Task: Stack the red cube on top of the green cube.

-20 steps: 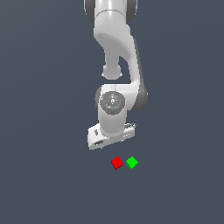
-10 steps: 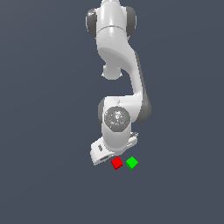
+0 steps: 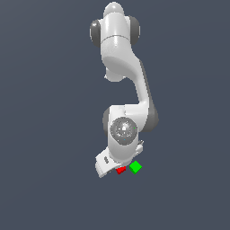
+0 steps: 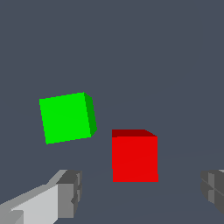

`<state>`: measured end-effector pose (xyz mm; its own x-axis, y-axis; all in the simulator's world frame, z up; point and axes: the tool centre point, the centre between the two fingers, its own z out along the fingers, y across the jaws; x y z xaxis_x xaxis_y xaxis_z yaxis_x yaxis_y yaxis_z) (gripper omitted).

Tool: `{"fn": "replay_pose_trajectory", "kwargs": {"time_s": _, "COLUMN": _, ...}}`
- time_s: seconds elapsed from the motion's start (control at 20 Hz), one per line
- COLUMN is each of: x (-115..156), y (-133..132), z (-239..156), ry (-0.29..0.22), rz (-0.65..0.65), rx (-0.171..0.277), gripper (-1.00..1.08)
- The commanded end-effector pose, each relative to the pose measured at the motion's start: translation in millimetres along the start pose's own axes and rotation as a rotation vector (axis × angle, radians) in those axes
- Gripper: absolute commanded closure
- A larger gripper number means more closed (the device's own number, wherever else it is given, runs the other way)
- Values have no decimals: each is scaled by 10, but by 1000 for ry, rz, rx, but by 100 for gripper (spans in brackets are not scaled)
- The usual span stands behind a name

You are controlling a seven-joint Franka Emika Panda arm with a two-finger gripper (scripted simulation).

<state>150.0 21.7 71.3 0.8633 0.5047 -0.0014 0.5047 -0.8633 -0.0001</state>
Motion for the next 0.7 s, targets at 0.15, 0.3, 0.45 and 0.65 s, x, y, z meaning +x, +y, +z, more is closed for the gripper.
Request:
{"fn": "replay_pose_trajectory", "kwargs": {"time_s": 0.15, "x": 46, "y": 3, "z": 14, "ry": 1, "rz": -13, "rx": 0, "gripper": -92}}
{"fn": "replay_pose_trajectory", "kwargs": {"time_s": 0.3, "x": 47, "y": 3, "z": 13, "ry": 1, "rz": -12, "rx": 0, "gripper": -92}}
{"fn": "replay_pose_trajectory", "kwargs": {"time_s": 0.45, "x": 46, "y": 1, "z": 17, "ry": 1, "rz": -12, "rx": 0, "gripper": -92}}
{"fn": "replay_pose_trajectory", "kwargs": {"time_s": 0.65, "x": 44, "y": 0, "z": 115, "ry": 1, "rz": -12, "rx": 0, "gripper": -92}}
